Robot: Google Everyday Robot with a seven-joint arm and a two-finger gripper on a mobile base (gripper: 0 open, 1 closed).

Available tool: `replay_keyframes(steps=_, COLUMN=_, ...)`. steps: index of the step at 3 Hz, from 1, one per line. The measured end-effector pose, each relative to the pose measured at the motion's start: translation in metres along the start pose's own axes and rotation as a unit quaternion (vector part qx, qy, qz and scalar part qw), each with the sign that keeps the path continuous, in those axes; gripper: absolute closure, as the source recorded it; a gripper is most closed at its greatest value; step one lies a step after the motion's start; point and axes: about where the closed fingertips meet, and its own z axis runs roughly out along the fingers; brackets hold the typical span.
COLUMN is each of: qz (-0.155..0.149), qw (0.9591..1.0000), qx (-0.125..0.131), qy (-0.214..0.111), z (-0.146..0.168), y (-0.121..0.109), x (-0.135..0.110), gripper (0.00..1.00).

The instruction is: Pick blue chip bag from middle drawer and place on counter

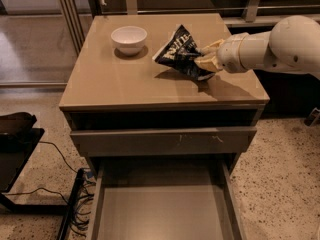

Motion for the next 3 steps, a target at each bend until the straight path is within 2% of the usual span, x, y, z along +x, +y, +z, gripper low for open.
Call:
replay_keyframes(steps=1, qz=0.0, qw=1.0, qx=0.0, qy=0.0, z=0.0, y=0.0, x=0.0, gripper=0.12)
replay_keyframes(steps=2, qz=0.0, qw=1.0, qx=0.0, qy=0.0, z=0.0, y=0.0, x=0.0, gripper=0.0)
replay_keyframes(steps=3, qz=0.0, qw=1.0, qx=0.0, qy=0.0, z=0.0001, y=0.0001, x=0.0, gripper=0.0)
